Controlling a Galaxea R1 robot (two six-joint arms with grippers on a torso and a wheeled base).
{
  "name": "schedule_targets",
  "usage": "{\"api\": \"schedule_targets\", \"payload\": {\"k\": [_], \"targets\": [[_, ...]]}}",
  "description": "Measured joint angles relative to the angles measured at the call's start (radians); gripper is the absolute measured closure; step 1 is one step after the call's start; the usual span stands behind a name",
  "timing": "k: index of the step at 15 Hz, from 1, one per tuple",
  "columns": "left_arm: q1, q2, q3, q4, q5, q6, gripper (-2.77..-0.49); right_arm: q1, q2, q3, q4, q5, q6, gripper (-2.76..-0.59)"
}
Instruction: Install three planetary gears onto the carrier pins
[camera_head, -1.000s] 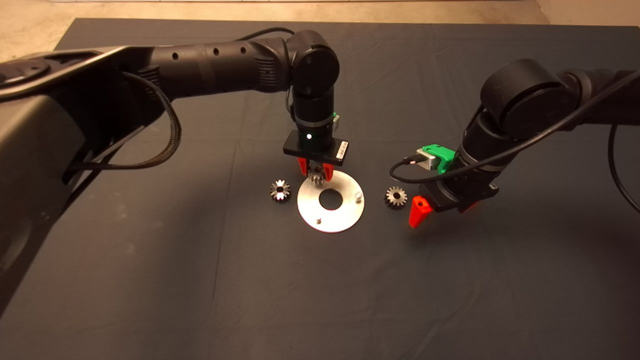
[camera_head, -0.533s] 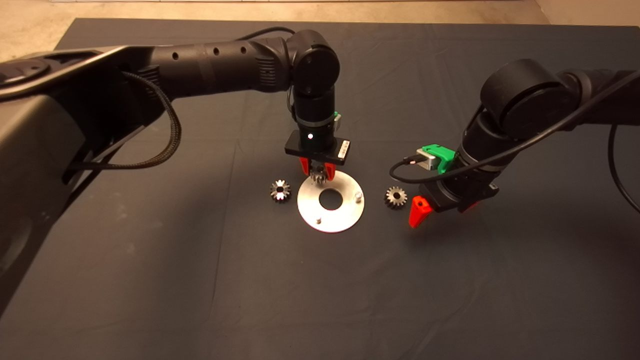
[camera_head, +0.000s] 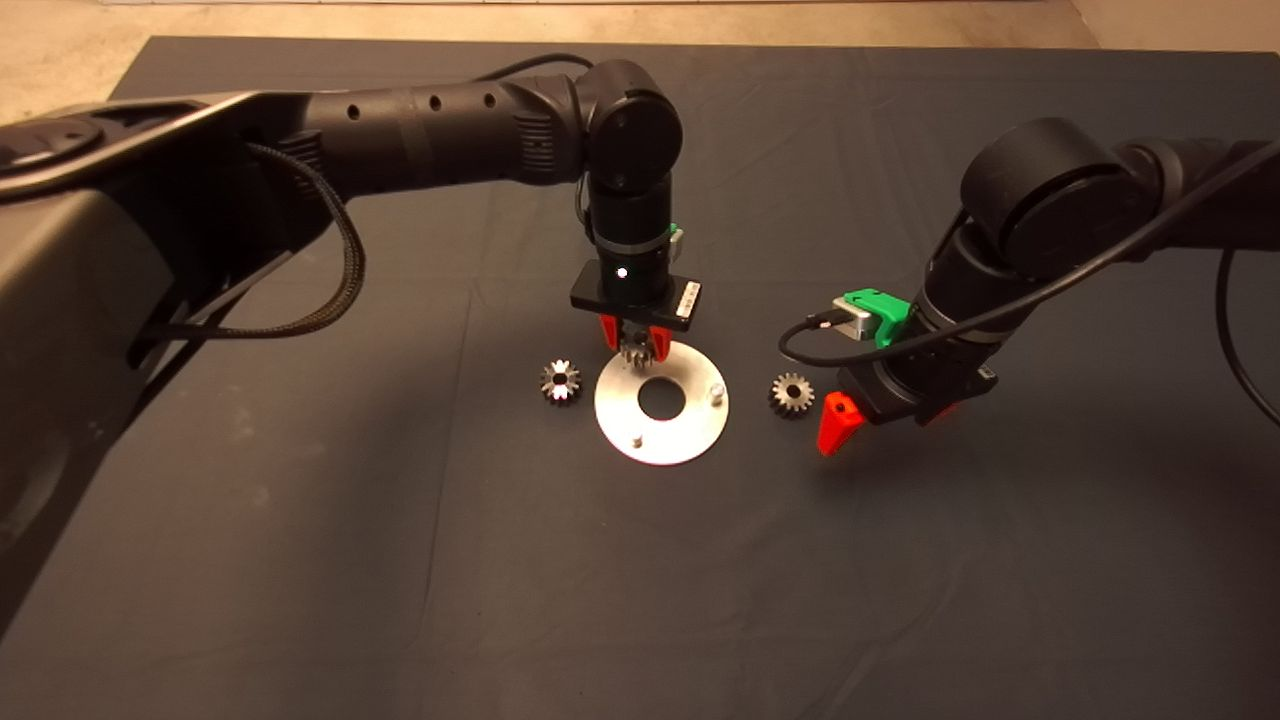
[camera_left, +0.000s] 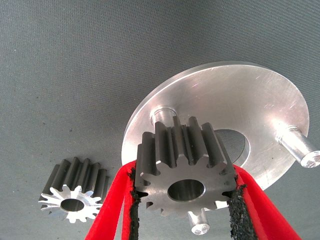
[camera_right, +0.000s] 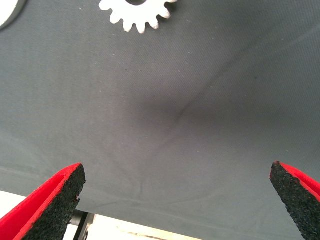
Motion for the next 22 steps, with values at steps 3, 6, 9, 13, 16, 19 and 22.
{"api": "schedule_targets", "payload": {"k": [3, 6, 9, 13, 16, 19, 22], "targets": [[0.0, 0.0, 0.0, 0.004, 0.001, 0.0, -0.93, 0.0, 0.0, 0.0, 0.0, 0.0, 0.0, -2.76], [0.0, 0.0, 0.0, 0.031, 0.031, 0.001, -0.93, 0.0, 0.0, 0.0, 0.0, 0.0, 0.0, -2.76], [0.0, 0.001, 0.0, 0.034, 0.036, 0.001, -0.93, -0.003, 0.0, 0.0, 0.0, 0.0, 0.0, -2.76], [0.0, 0.0, 0.002, 0.034, 0.039, 0.001, -0.93, -0.011, 0.0, 0.0, 0.0, 0.0, 0.0, -2.76], [0.0, 0.001, 0.007, 0.037, 0.045, 0.002, -0.93, -0.011, 0.0, 0.0, 0.0, 0.0, 0.0, -2.76], [0.0, 0.0, 0.012, 0.037, 0.055, 0.002, -0.93, -0.011, 0.0, 0.0, 0.0, 0.0, 0.0, -2.76], [0.0, 0.0, 0.012, 0.037, 0.054, 0.002, -0.93, -0.011, 0.0, 0.0, 0.0, 0.0, 0.0, -2.76]]}}
